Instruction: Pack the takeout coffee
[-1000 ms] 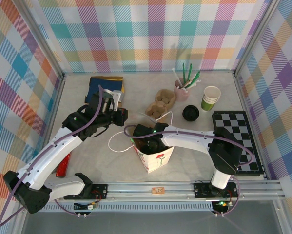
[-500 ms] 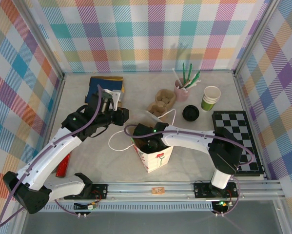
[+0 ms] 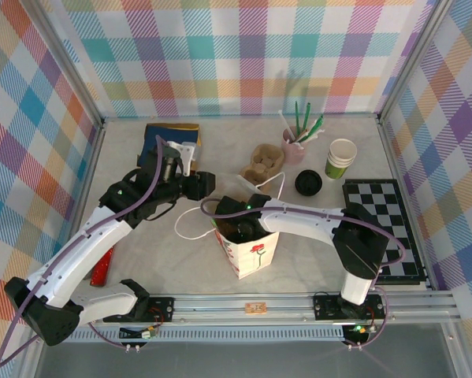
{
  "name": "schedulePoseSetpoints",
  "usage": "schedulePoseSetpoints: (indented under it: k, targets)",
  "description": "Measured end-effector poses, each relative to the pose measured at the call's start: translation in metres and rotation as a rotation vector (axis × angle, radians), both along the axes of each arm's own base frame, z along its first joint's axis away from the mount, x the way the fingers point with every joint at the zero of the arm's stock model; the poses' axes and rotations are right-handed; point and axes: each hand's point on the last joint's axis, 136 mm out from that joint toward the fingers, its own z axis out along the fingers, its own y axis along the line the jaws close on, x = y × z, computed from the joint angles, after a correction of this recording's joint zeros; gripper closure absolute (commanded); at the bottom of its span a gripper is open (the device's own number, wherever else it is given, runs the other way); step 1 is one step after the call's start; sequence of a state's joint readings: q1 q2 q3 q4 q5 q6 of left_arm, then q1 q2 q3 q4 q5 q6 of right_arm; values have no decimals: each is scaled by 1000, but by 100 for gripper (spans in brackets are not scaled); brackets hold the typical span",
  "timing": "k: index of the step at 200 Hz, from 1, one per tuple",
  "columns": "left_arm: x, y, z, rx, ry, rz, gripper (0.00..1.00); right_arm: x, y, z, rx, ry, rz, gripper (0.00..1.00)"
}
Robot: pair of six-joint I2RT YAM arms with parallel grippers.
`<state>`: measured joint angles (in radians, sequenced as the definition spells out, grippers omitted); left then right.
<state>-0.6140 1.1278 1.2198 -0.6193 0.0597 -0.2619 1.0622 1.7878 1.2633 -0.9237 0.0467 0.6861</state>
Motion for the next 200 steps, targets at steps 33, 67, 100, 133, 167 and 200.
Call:
schedulePoseSetpoints:
  k: [33,67,100,133,167,200]
  targets:
    - [0,-1,0,-2,3,-6,46,0,0,0,-2,7,4,69]
    - [1,-2,-6,11,16,-7,46,-1,0,0,-3,9,4,66]
    - [3,-3,-10,25,21,-14,45,0,0,1,-8,12,5,50]
    - [4,-4,-14,34,28,-16,45,1,3,4,-4,8,15,19]
    - [5,-5,-17,40,36,-16,45,7,5,6,-13,-14,23,1]
    - [6,-5,-18,42,38,-16,45,10,4,7,-23,-29,26,1]
